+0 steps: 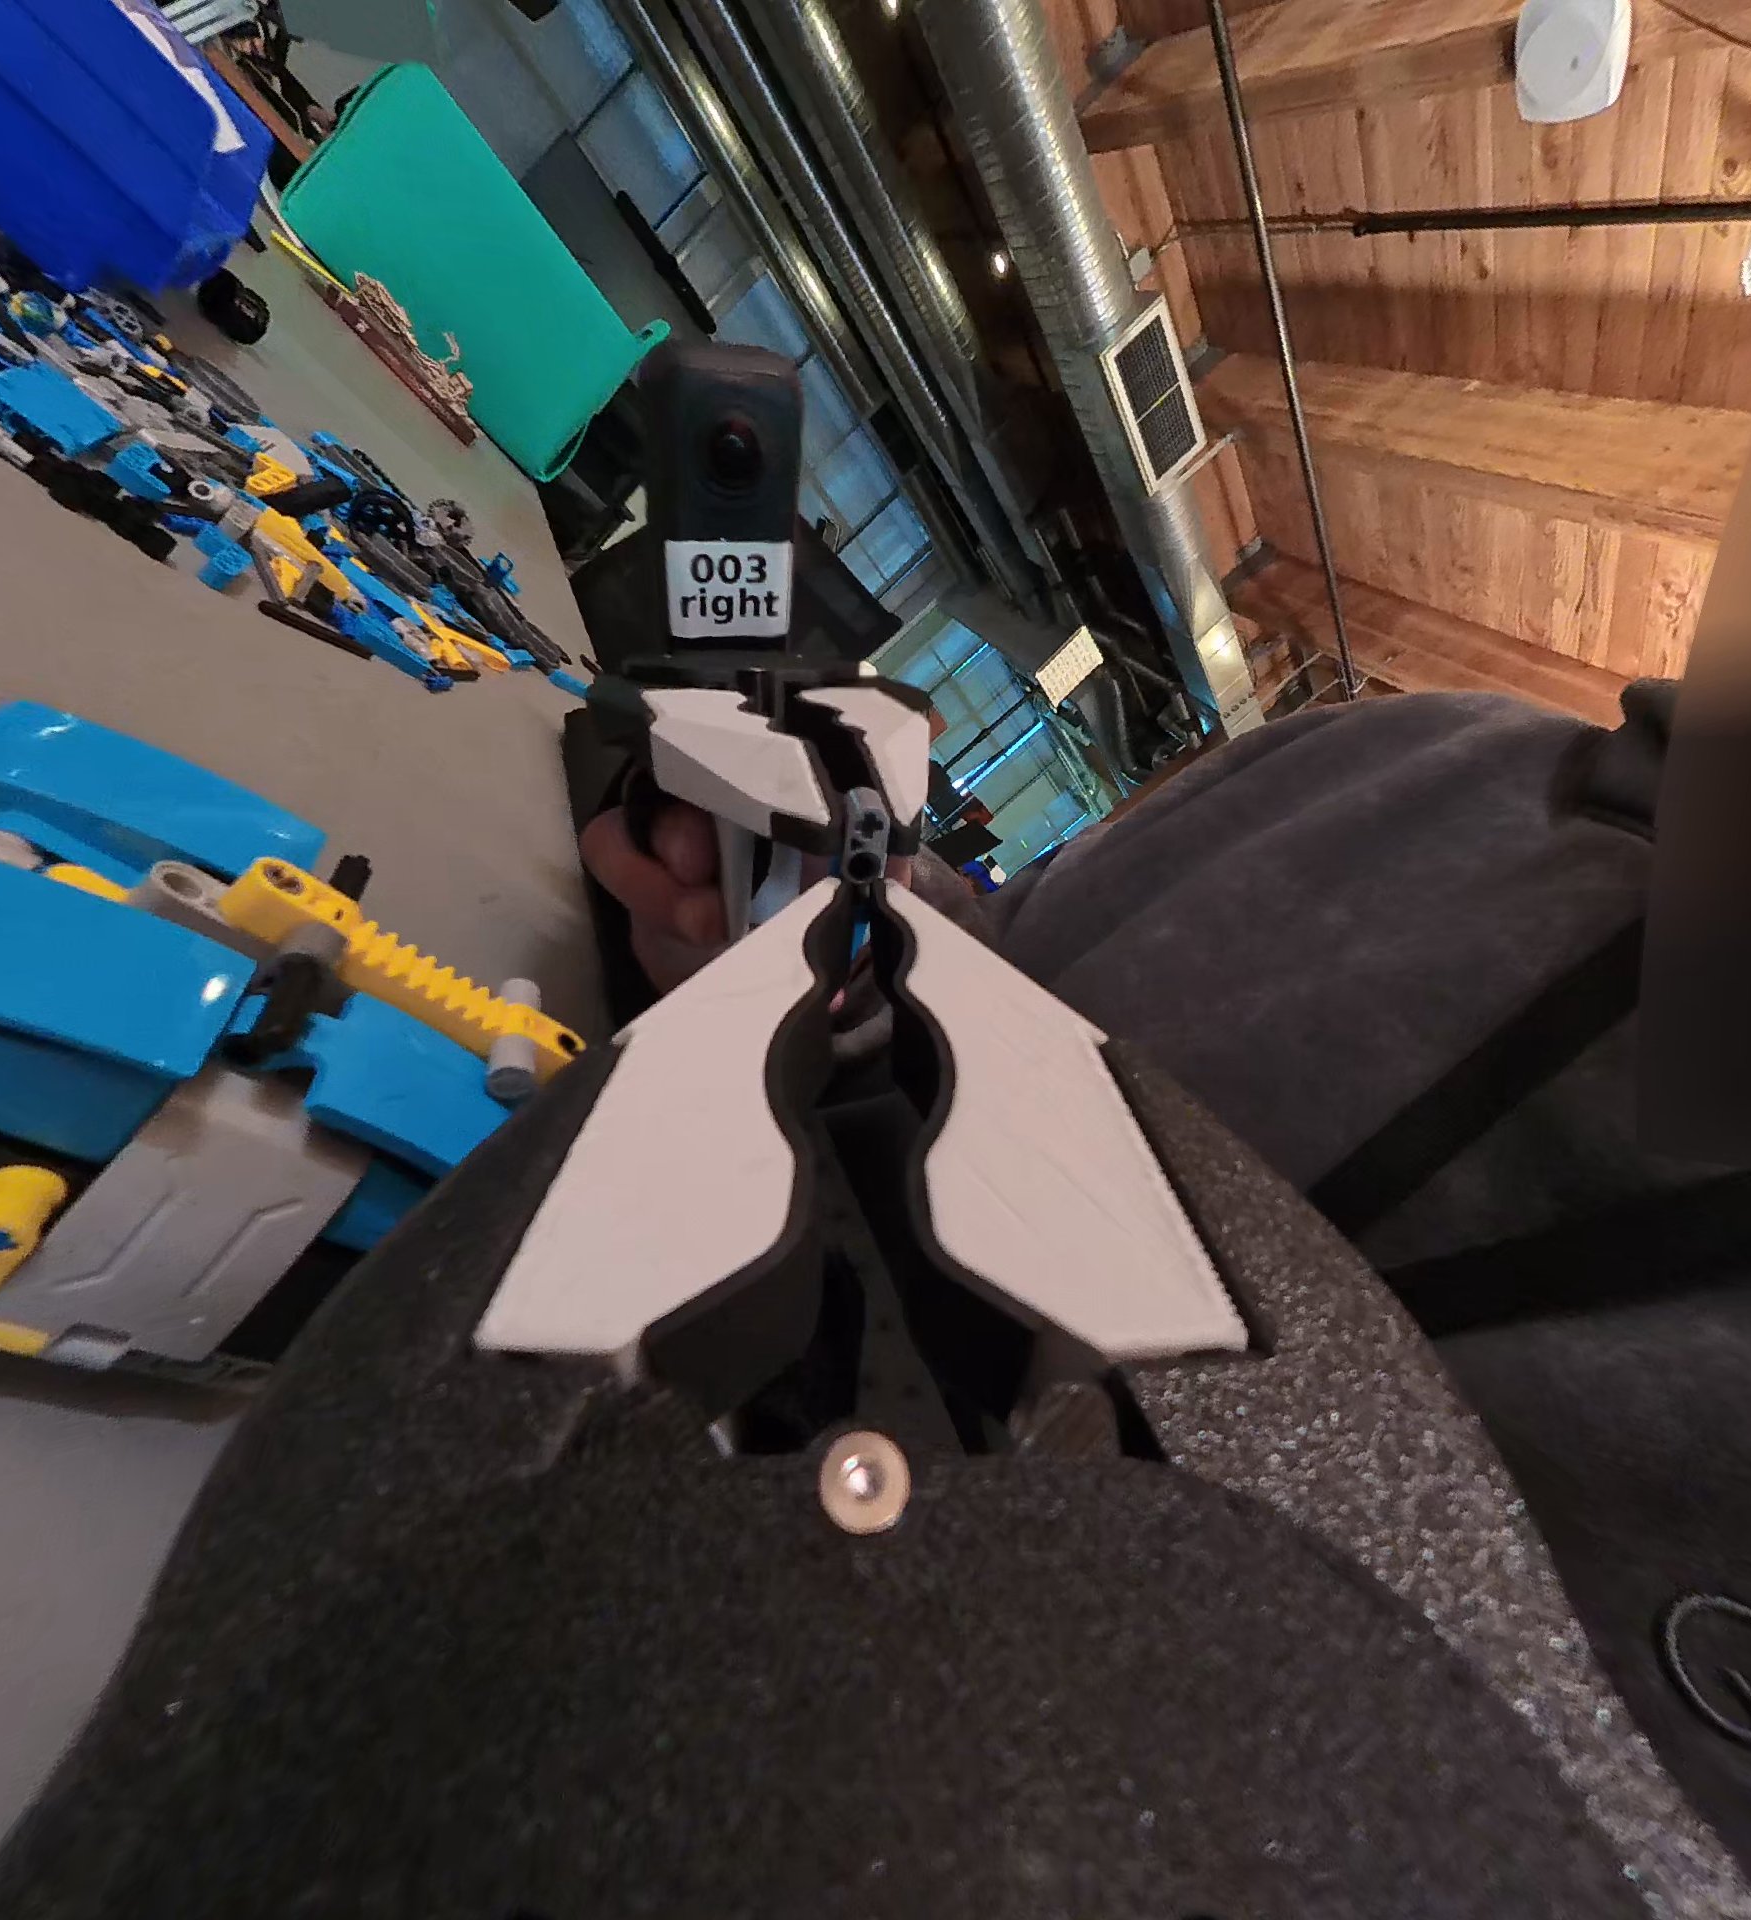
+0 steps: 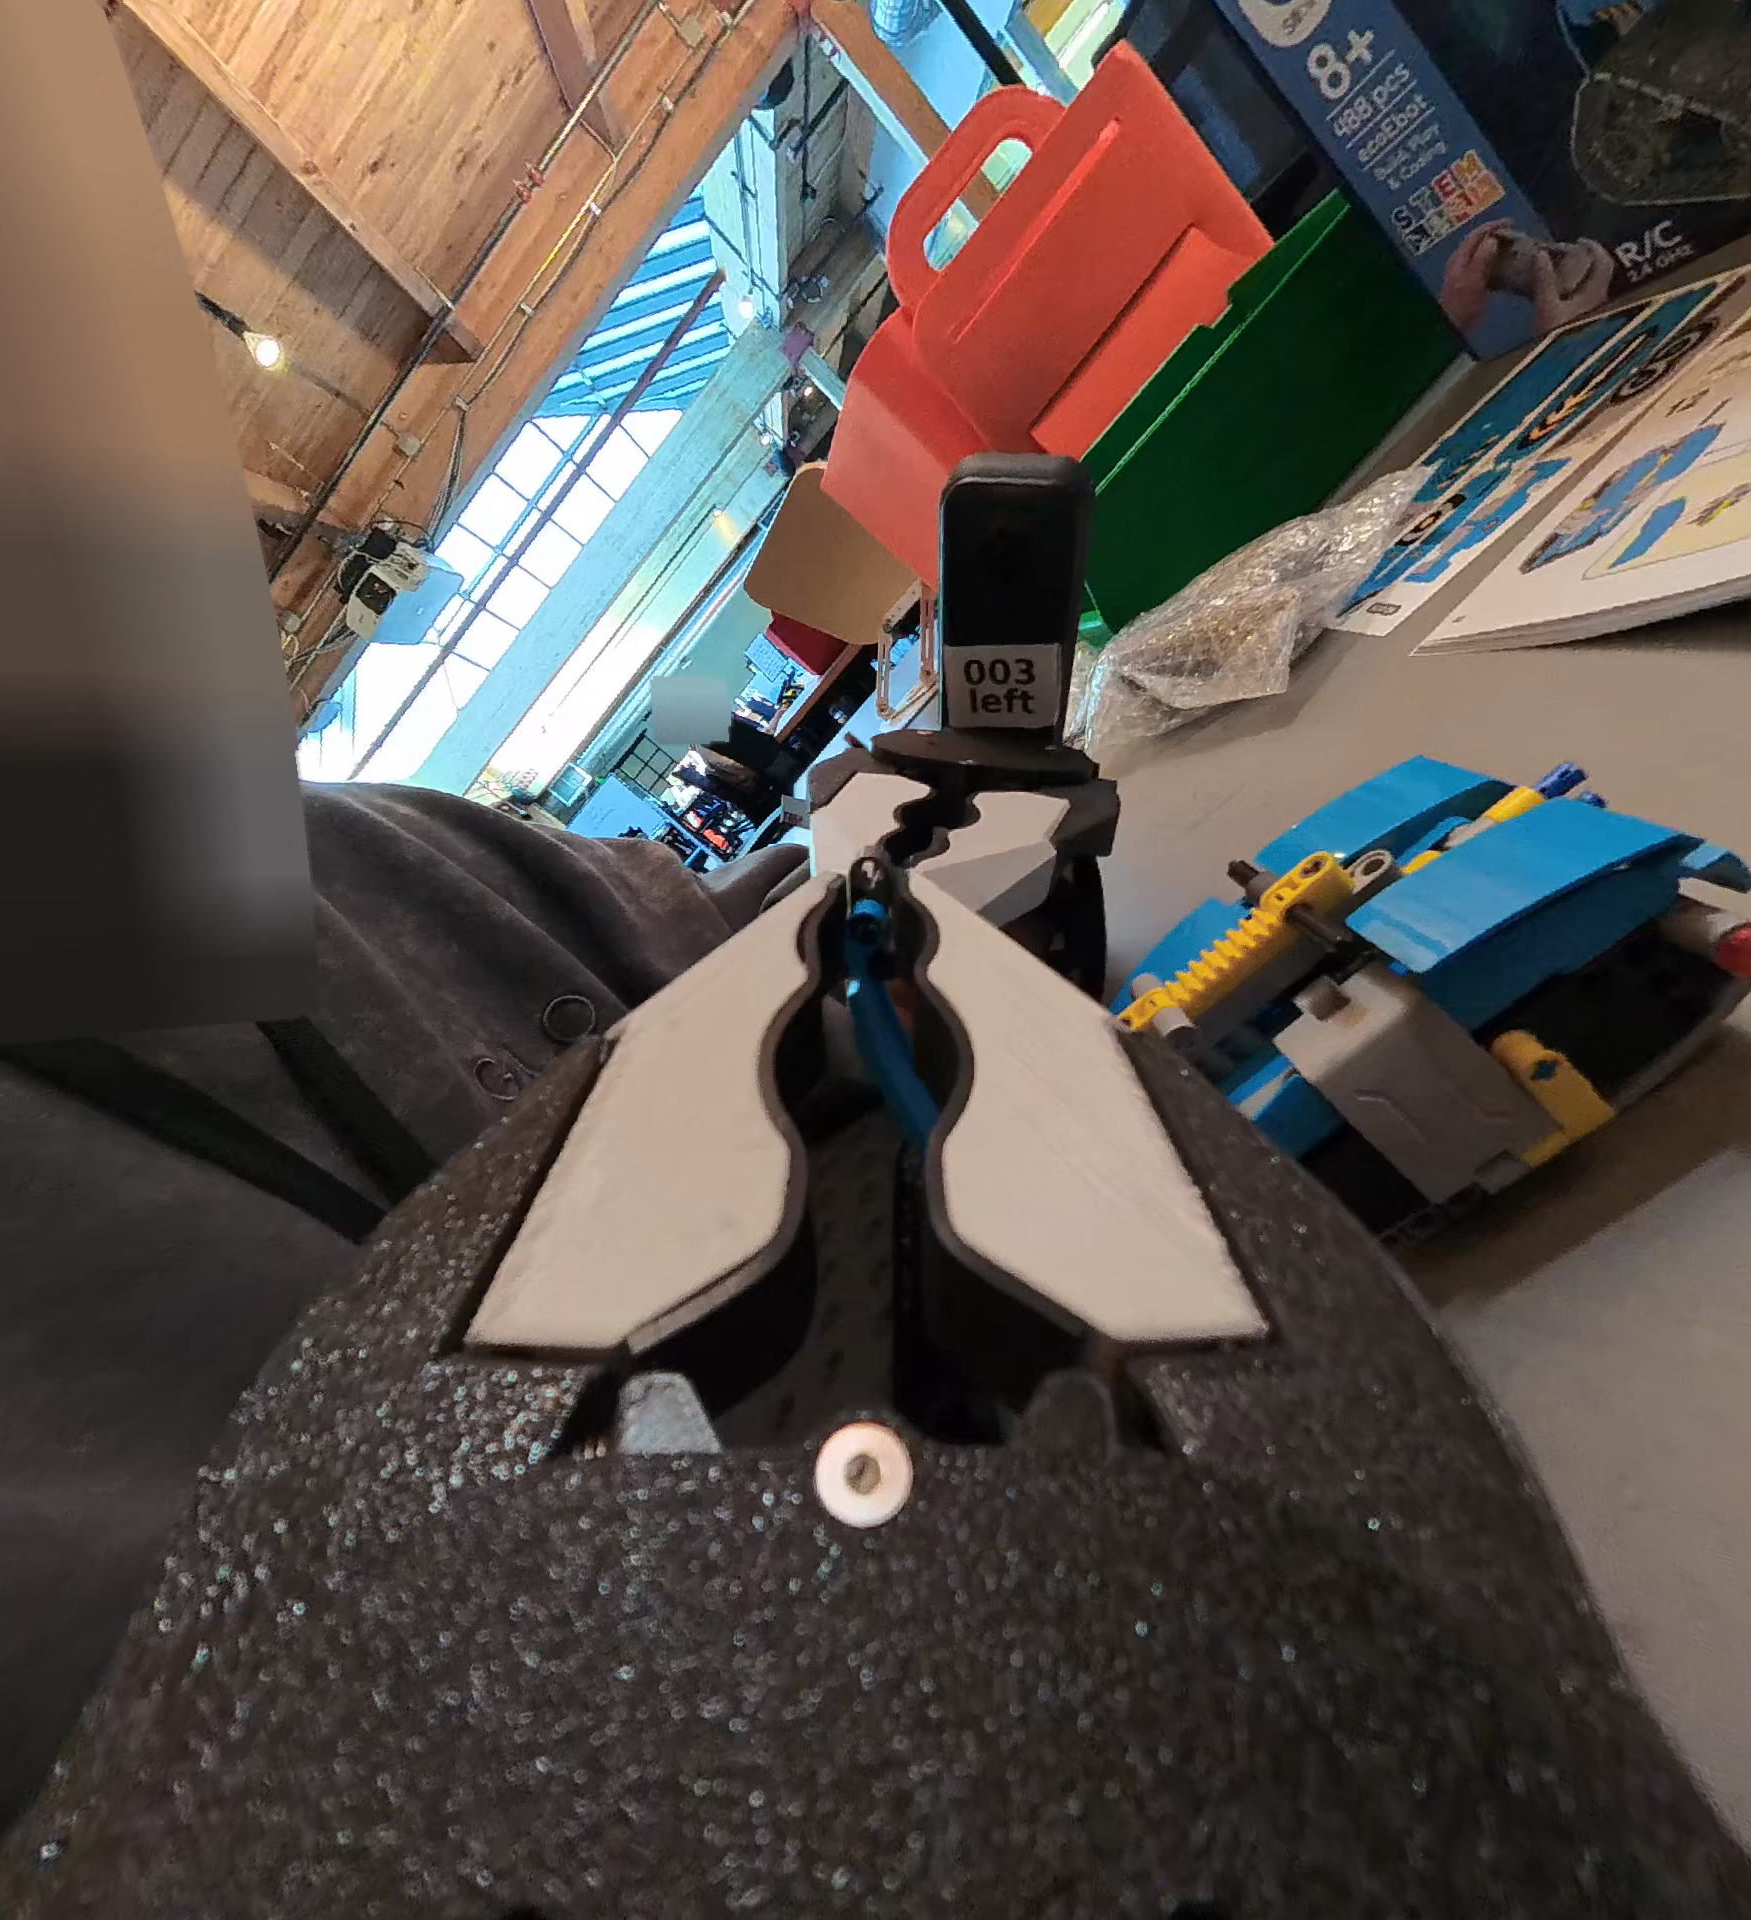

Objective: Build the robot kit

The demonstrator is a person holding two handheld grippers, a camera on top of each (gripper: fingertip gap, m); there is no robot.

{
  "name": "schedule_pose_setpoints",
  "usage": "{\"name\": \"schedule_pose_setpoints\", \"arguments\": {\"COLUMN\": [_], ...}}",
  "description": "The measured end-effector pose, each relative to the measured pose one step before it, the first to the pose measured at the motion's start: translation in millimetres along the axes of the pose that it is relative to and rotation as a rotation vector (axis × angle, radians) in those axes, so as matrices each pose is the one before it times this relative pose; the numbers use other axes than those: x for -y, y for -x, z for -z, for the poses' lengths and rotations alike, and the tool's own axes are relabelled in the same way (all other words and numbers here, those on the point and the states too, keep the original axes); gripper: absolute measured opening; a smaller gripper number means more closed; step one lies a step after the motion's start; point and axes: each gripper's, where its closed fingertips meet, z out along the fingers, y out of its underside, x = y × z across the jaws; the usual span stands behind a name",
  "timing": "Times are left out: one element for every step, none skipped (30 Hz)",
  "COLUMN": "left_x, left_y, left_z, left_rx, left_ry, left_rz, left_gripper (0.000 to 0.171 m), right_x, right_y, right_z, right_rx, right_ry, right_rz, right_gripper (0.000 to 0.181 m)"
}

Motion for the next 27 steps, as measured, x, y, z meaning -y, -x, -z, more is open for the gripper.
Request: {"name": "schedule_pose_setpoints", "arguments": {"left_x": [0.16,0.11,-0.10,0.09,0.35,0.07,-0.07,0.70,0.37,-0.76,-0.04,1.12,0.54,-1.49,-3.83,-4.07,-2.07,-2.06,-3.05,-3.49,-2.74,-1.64,-1.20,-0.48,-0.14,-0.66,-1.05], "left_y": [0.43,0.76,0.93,1.01,1.54,3.10,4.80,6.56,8.56,9.80,9.80,8.86,5.71,3.09,4.07,3.81,1.51,0.86,2.25,0.95,-1.76,-1.91,-0.50,-0.03,0.40,0.64,-0.15], "left_z": [0.23,0.31,0.19,0.04,-0.02,0.17,1.32,3.08,4.94,5.85,5.96,5.34,4.08,2.53,1.01,0.51,0.61,0.44,-0.13,-0.69,-1.09,-1.21,-1.18,-0.83,-0.45,-0.54,-0.67], "left_rx": [-0.0003,0.0005,0.0026,0.0055,0.0107,0.0267,0.0475,0.0666,0.0793,0.0796,0.0718,0.0559,0.0261,0.0039,0.0068,0.0063,-0.0061,-0.0051,0.0072,0.0011,-0.0155,-0.0145,-0.0045,-0.0008,0.0010,0.0023,-0.0005], "left_ry": [0.00045,-0.00001,0.00087,0.00002,0.00120,0.01045,0.02030,0.02397,0.03383,0.04002,0.02654,0.00924,0.00257,0.00993,0.02382,0.02524,0.01486,0.01449,0.02177,0.02330,0.01847,0.01065,0.00876,0.00422,0.00121,0.00444,0.00767], "left_rz": [0.0064,0.0071,0.0049,0.0031,-0.0018,-0.0182,-0.0516,-0.0897,-0.1217,-0.1390,-0.1257,-0.0932,-0.0598,-0.0295,-0.0104,-0.0033,-0.0029,-0.0103,-0.0166,-0.0139,-0.0054,0.0007,0.0015,0.0013,0.0027,0.0044,0.0010], "left_gripper": [0.002,0.001,0.002,0.002,0.002,0.002,0.004,0.016,0.020,0.020,0.019,0.019,0.019,0.019,0.018,0.015,0.008,0.004,0.004,0.004,0.004,0.005,0.005,0.006,0.005,0.005,0.004], "right_x": [0.16,0.29,-0.24,0.07,0.37,0.45,0.66,2.56,4.59,4.46,4.04,1.96,1.79,1.17,0.27,0.19,-0.76,-0.43,1.17,-0.98,-1.14,0.65,-0.73,-1.74,-0.86,-0.19,0.04], "right_y": [-0.44,-0.91,-1.09,-1.32,-1.64,-2.83,-5.01,-6.04,-8.90,-10.79,-10.57,-10.27,-8.43,-6.42,-3.96,-3.28,-3.26,-1.43,0.55,0.04,-0.36,0.45,1.52,0.64,-0.96,0.41,0.27], "right_z": [-0.07,-0.12,-0.16,0.12,0.38,0.79,1.73,3.81,5.93,6.49,5.32,3.23,1.14,-0.69,-2.07,-2.42,-2.38,-1.75,-0.80,-0.76,-0.59,-0.13,-0.97,-1.57,-1.58,-1.46,-1.10], "right_rx": [0.0081,0.0042,0.0014,-0.0013,-0.0021,-0.0105,-0.0221,-0.0186,-0.0275,-0.0296,-0.0224,-0.0164,-0.0048,0.0067,0.0157,0.0080,-0.0020,-0.0009,0.0022,-0.0075,-0.0134,-0.0087,0.0032,0.0014,-0.0061,0.0071,0.0083], "right_ry": [0.0019,-0.0016,0.0032,0.0037,0.0029,0.0040,0.0062,0.0017,-0.0076,-0.0043,-0.0023,0.0074,0.0044,0.0043,0.0105,0.0044,0.0056,-0.0007,-0.0143,0.0014,0.0013,-0.0104,0.0036,0.0100,0.0006,-0.0024,0.0002], "right_rz": [-0.0163,-0.0158,-0.0114,-0.0099,-0.0190,-0.0202,-0.0285,-0.0468,-0.0637,-0.0759,-0.0775,-0.0791,-0.0719,-0.0765,-0.0754,-0.0582,-0.0353,-0.0229,-0.0159,-0.0090,0.0046,0.0035,-0.0049,-0.0027,0.0028,-0.0031,-0.0081], "right_gripper": [0.008,0.008,0.007,0.007,0.007,0.007,0.007,0.006,0.007,0.007,0.006,0.007,0.006,0.006,0.007,0.007,0.006,0.007,0.006,0.006,0.007,0.007,0.006,0.006,0.006,0.006,0.006]}}
